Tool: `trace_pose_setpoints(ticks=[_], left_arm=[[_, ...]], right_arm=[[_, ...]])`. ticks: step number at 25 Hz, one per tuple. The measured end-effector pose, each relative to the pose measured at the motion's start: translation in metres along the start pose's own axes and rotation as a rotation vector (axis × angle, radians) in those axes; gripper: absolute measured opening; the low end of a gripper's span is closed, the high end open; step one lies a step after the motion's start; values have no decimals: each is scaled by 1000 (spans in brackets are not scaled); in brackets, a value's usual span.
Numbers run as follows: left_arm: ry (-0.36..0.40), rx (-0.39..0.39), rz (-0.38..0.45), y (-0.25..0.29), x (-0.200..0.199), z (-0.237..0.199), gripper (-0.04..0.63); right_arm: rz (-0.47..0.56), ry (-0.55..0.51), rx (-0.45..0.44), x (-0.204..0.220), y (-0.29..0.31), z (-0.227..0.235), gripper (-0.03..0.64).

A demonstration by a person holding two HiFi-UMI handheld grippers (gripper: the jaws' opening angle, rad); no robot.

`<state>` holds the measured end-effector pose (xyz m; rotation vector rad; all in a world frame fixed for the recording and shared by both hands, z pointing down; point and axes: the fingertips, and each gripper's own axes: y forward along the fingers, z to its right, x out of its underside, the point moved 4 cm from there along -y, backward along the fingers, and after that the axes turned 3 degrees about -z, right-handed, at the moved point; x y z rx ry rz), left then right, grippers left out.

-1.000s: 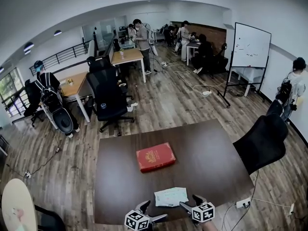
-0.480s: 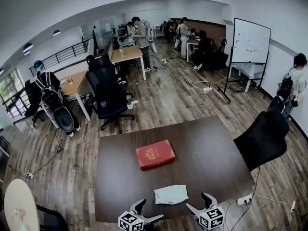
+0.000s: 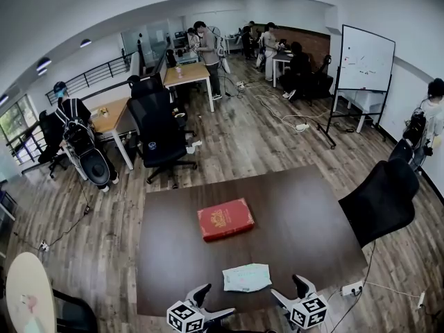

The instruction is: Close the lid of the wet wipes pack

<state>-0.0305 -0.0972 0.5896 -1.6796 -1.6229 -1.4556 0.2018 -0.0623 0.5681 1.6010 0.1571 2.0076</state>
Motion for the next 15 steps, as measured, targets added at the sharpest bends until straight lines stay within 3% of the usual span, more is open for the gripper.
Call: trace_pose_setpoints(ticks=[15], left_arm=[[8, 23, 17, 1, -14, 1, 546]], right_arm=[[2, -31, -7, -10, 2, -3, 385]])
